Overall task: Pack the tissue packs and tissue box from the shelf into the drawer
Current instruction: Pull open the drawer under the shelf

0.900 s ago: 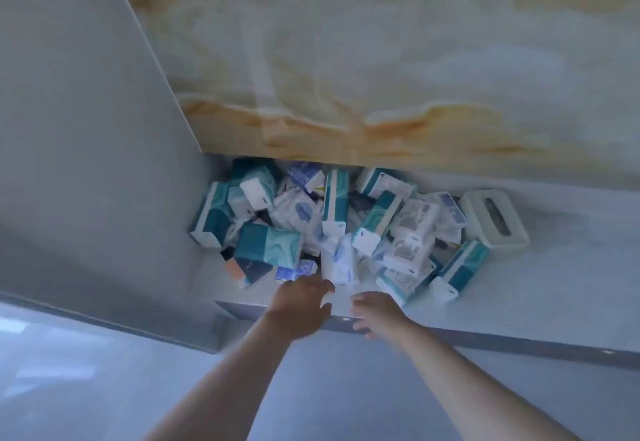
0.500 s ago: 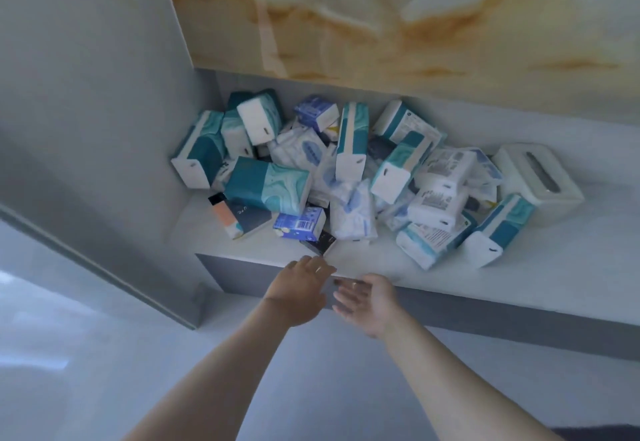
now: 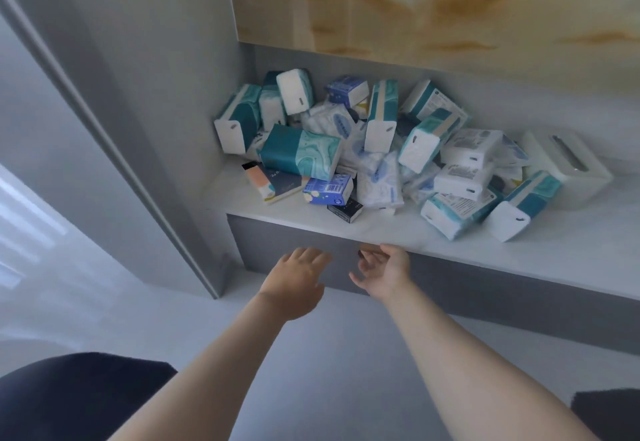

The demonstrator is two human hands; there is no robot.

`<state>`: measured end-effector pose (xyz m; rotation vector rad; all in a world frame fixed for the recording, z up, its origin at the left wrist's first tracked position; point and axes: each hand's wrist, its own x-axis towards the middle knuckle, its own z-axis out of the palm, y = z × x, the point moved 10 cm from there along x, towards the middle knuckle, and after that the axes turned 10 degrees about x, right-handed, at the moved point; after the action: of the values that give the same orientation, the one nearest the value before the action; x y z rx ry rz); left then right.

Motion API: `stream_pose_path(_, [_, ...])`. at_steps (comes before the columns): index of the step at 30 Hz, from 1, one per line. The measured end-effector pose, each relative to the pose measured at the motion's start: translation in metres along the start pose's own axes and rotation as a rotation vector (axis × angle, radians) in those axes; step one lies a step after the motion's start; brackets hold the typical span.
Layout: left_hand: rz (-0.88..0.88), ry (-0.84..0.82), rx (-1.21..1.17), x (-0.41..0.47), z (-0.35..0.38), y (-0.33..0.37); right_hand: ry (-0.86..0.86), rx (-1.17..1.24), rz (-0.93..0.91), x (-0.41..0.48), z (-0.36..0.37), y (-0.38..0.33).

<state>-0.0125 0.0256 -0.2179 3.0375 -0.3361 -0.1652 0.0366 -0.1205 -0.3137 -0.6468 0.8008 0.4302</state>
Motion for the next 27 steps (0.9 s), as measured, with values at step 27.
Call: stream_pose_path(27, [-0.030, -0.487, 0.093, -0.062, 0.024, 0.032, -0.124, -2.181, -0.316, -0.123, -0.033, 0.019])
